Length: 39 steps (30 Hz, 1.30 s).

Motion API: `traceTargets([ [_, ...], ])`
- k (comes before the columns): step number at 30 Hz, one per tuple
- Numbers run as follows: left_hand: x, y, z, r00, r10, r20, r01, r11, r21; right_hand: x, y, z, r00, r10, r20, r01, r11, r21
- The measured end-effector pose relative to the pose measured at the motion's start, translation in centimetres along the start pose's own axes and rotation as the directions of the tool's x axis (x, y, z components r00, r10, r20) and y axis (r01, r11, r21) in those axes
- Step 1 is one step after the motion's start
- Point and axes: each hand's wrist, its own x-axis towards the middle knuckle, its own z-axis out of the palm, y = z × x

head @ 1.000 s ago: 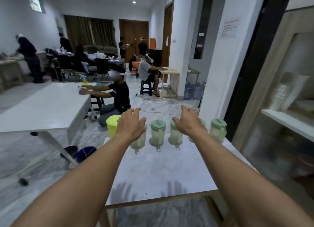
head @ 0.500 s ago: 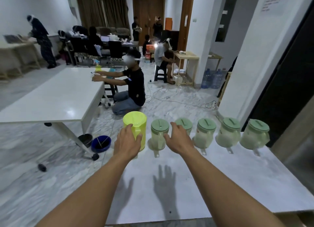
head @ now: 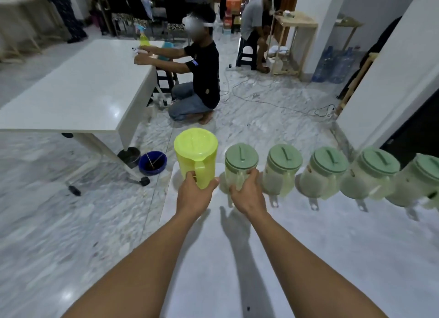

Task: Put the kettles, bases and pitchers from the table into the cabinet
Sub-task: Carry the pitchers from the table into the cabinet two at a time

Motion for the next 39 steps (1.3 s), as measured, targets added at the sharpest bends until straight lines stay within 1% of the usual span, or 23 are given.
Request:
traceTargets([
  [4,1.5,0.1,1.5,0.995,-0.07,-0.068,0.065,0.996,-0.066,1.5,0.9,1.5,0.998,0.06,0.035,-0.066,0.978,0.197],
  [8,2.6,0.2,2.5,0.985,-0.068,-0.157,0.048,0.99,-0.129,2.6,1.7,2.7,0.995,0.082,0.049,-0.092,0.956,0.277],
  [10,2.7,0.0,2.8,0.983,-0.059,-0.175,0.027,0.983,-0.183,2.7,1.7,3.3,0.996,0.085,0.025,-0.089,0.942,0.324],
  [12,2.8,-0.1,2.8,0.981,-0.041,-0.188,0.003,0.98,-0.198,2.6,1.5,3.9,0.995,0.095,-0.002,-0.088,0.927,0.365],
  [18,3.6,0.3,2.0,0.974,-0.047,-0.22,-0.017,0.96,-0.281,2.6,1.5,4.5,0.993,0.098,-0.062,-0.064,0.908,0.415],
  [22,4.4,0.5,1.2,0.97,-0.064,-0.234,-0.013,0.95,-0.311,2.3,1.1,4.2,0.994,0.069,-0.082,-0.03,0.913,0.407],
  [25,4.4,0.8,0.2,0.973,-0.049,-0.227,-0.027,0.947,-0.319,1.8,0.3,3.6,0.992,0.048,-0.116,0.003,0.914,0.407],
  [31,2.6,3.3,-3.1,0.976,0.065,-0.208,-0.127,0.945,-0.301,-0.1,-3.1,1.3,0.973,0.026,-0.23,0.073,0.908,0.413],
  [36,0.3,6.8,-6.5,0.964,0.182,-0.194,-0.237,0.92,-0.314,-2.9,-6.7,-2.3,0.944,-0.002,-0.331,0.147,0.898,0.414],
  [39,-1.1,9.5,-8.4,0.954,0.241,-0.176,-0.287,0.904,-0.317,-4.7,-8.8,-5.0,0.934,-0.013,-0.357,0.186,0.871,0.455],
])
